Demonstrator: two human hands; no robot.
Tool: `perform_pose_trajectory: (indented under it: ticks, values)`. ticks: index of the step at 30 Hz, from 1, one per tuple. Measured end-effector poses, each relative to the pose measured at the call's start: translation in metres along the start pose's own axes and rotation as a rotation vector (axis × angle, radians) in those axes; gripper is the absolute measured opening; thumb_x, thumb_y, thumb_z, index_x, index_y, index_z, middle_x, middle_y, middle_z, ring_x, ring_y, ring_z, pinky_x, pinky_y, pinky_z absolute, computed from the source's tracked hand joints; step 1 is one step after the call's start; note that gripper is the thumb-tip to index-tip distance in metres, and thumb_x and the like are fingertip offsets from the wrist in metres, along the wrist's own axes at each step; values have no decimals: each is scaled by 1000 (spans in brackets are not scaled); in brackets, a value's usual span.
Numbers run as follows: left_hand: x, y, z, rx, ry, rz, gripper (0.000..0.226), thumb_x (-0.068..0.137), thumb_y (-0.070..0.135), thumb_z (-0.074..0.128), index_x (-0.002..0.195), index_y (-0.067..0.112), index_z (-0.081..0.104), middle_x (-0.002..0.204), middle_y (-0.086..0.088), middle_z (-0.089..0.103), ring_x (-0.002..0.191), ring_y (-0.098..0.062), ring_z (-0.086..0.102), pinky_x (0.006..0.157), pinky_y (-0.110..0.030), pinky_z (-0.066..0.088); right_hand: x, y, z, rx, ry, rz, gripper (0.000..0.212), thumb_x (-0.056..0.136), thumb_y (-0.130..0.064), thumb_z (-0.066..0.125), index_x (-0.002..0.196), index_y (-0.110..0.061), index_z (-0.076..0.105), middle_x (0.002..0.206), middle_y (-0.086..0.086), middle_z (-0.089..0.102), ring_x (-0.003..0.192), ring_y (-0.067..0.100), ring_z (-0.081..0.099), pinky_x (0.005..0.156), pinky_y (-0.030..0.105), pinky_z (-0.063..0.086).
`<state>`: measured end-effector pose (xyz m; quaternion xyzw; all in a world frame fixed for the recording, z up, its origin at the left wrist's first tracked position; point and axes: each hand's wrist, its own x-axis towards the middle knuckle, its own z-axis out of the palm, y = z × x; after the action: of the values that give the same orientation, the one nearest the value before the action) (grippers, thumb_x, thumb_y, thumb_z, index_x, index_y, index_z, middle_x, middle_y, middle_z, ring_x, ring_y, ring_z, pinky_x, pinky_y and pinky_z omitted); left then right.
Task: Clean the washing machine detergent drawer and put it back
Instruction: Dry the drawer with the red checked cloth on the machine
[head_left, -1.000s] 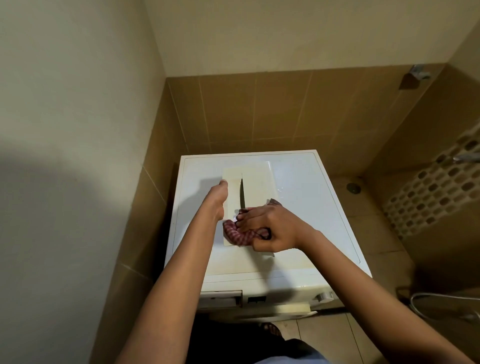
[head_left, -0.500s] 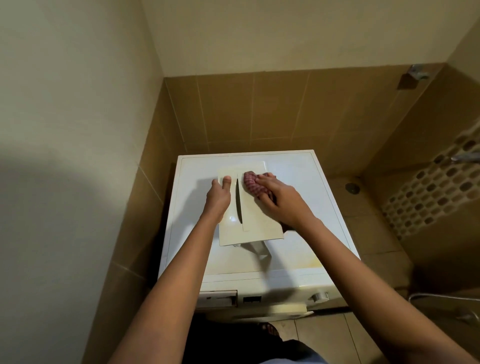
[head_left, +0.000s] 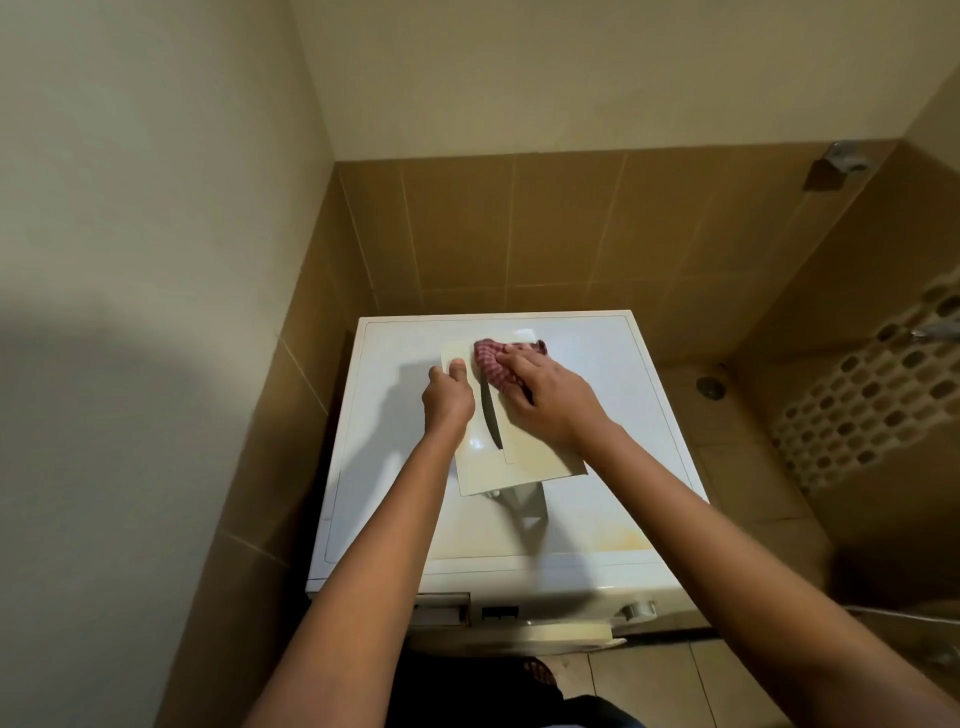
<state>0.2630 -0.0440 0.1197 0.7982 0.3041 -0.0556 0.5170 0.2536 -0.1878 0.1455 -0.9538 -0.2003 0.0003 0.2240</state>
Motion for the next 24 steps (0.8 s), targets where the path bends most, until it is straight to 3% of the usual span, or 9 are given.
perform_pose_trajectory:
  ticks: [4, 6, 8, 12, 18, 24]
  values:
    - [0, -2, 1, -26, 5, -51, 54, 104, 44, 28, 142, 6, 27, 139, -17, 47, 121, -32, 51, 79, -32, 37, -64, 1, -6, 22, -8, -54, 48, 96, -30, 48, 143, -24, 42, 151, -7, 38, 141, 12, 31, 106, 34, 40]
    - [0, -2, 1, -43, 1, -41, 53, 104, 43, 28, 144, 9, 24, 143, -16, 44, 125, -33, 48, 82, -34, 38, -87, 5, -9, 58, -28, -75, 47, 96, -30, 49, 143, -25, 43, 151, -9, 37, 142, 10, 29, 109, 32, 38]
    - [1, -2, 0, -49, -15, -1, 52, 105, 42, 27, 150, 15, 22, 149, -13, 40, 132, -33, 43, 95, -38, 41, -92, 9, -10, 83, -41, -77, 47, 97, -31, 48, 143, -27, 41, 151, -12, 36, 142, 7, 27, 109, 31, 38]
    - [3, -5, -4, -117, -102, 42, 53, 105, 43, 27, 152, 19, 24, 151, -8, 39, 137, -29, 40, 111, -42, 35, -51, 9, -10, 108, -23, 15, 47, 99, -31, 43, 146, -25, 37, 154, -9, 31, 142, 9, 26, 106, 34, 40]
    - [7, 2, -10, -199, -69, -42, 56, 104, 45, 26, 154, 21, 16, 155, -9, 33, 139, -31, 36, 112, -44, 33, 12, 9, -7, 63, -55, 107, 49, 97, -33, 40, 146, -26, 36, 154, -10, 32, 133, 17, 41, 101, 35, 40]
    - [2, 4, 1, -294, 43, -55, 50, 105, 41, 28, 150, 19, 26, 148, -10, 41, 132, -31, 43, 104, -42, 38, 51, 8, -3, 25, -54, 146, 50, 96, -32, 38, 146, -23, 36, 154, -3, 33, 130, 24, 45, 100, 37, 41]
